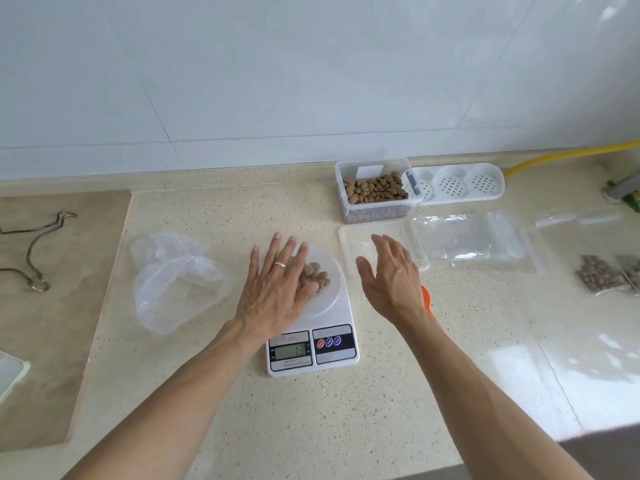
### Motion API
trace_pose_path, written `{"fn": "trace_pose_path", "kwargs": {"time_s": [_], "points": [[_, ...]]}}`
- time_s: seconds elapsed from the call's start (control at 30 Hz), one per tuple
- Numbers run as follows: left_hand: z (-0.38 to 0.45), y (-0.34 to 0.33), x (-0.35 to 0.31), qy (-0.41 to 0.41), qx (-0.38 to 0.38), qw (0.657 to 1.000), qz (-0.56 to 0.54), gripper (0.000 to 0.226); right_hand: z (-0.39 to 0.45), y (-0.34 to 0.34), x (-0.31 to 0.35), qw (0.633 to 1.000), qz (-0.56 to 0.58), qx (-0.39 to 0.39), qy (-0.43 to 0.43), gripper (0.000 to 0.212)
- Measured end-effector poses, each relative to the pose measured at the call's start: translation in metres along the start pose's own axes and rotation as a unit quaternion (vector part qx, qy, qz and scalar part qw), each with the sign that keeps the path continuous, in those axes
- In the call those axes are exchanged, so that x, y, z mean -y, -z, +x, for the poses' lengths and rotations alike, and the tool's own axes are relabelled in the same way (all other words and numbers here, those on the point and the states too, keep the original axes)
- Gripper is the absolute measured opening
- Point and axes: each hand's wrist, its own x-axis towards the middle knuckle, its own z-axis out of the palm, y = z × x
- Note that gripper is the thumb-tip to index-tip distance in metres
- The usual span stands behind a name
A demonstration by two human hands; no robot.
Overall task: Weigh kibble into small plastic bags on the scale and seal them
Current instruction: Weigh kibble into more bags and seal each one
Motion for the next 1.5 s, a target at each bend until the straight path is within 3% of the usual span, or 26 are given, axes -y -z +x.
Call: {"fn": "trace_pose_path", "kwargs": {"time_s": [0.23, 0.4, 0.47, 0.6, 0.7, 0.8, 0.9, 1.17, 1.33, 1.5], "points": [[0.076, 0.018, -0.051, -0.068, 0.078, 0.994, 0.016, 0.063, -0.008, 0.011, -0.045, 0.957, 0.207, -0.019, -0.2, 0.045], [0.115, 0.012, -0.075, -0.014, 0.134, 0.989, -0.052, 0.056, -0.005, -0.005, -0.051, 0.904, 0.296, 0.052, -0.304, 0.053], [0.121, 0.012, -0.077, 0.011, 0.154, 0.985, -0.082, 0.05, -0.002, -0.011, -0.052, 0.88, 0.333, 0.085, -0.327, 0.046], [0.122, 0.02, -0.074, 0.054, 0.16, 0.963, -0.209, 0.046, -0.001, -0.003, -0.046, 0.853, 0.412, 0.075, -0.313, 0.019], [0.124, 0.038, -0.07, 0.064, 0.084, 0.947, -0.303, 0.017, 0.004, 0.009, -0.041, 0.851, 0.439, 0.038, -0.286, 0.008], [0.123, 0.068, -0.067, 0.048, 0.045, 0.93, -0.361, 0.038, 0.011, 0.027, -0.033, 0.818, 0.512, 0.007, -0.263, 0.009], [0.116, 0.092, -0.061, 0.044, 0.029, 0.91, -0.41, 0.035, 0.015, 0.045, -0.023, 0.781, 0.578, -0.015, -0.234, 0.011], [0.088, 0.122, -0.054, 0.085, 0.002, 0.83, -0.551, 0.021, 0.005, 0.079, 0.005, 0.812, 0.565, -0.045, -0.139, 0.009], [0.079, 0.137, -0.056, 0.072, -0.025, 0.83, -0.553, 0.028, -0.001, 0.093, 0.019, 0.857, 0.496, -0.102, -0.097, 0.018], [0.075, 0.156, -0.063, 0.028, -0.023, 0.827, -0.561, 0.022, -0.006, 0.105, 0.025, 0.87, 0.48, -0.105, -0.048, 0.025]]}}
